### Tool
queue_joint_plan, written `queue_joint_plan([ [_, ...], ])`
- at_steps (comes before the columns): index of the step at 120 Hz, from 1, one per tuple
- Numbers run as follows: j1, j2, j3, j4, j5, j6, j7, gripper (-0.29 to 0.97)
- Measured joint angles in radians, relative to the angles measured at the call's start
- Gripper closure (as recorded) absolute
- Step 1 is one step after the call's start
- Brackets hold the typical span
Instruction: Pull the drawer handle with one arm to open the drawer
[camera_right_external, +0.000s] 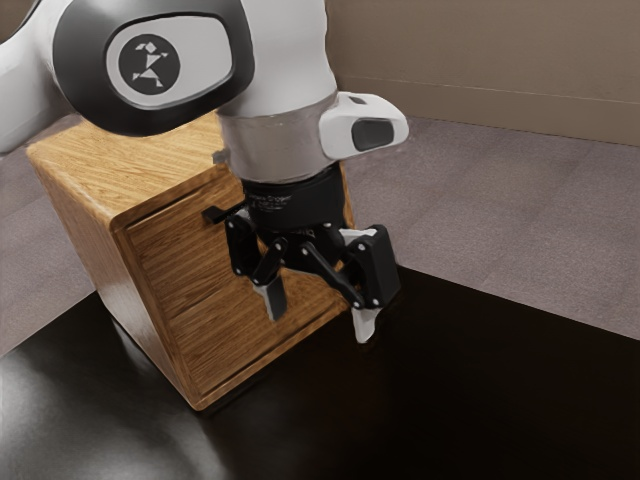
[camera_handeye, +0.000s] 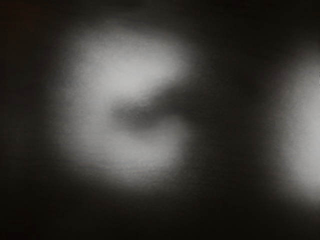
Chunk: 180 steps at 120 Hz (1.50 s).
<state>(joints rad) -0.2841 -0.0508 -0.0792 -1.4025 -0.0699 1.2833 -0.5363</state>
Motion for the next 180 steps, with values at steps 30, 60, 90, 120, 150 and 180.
queue_joint_plan([
  [30, 0.186, 0.122, 0.0, 0.101, -0.004, 0.08, -0.129, 0.0],
  [60, 0.102, 0.087, -0.006, 0.195, -0.01, 0.121, -0.472, 0.0],
  [90, 0.093, -0.023, 0.043, 0.103, -0.004, 0.135, -0.958, 0.0],
  [120, -0.131, -0.148, 0.314, -0.082, 0.016, 0.159, -1.336, 0.0],
  [150, 0.036, -0.118, 0.351, -0.066, -0.011, 0.197, -1.57, 0.0],
  [180, 0.091, -0.024, 0.356, -0.021, -0.019, 0.267, -1.736, 0.0],
])
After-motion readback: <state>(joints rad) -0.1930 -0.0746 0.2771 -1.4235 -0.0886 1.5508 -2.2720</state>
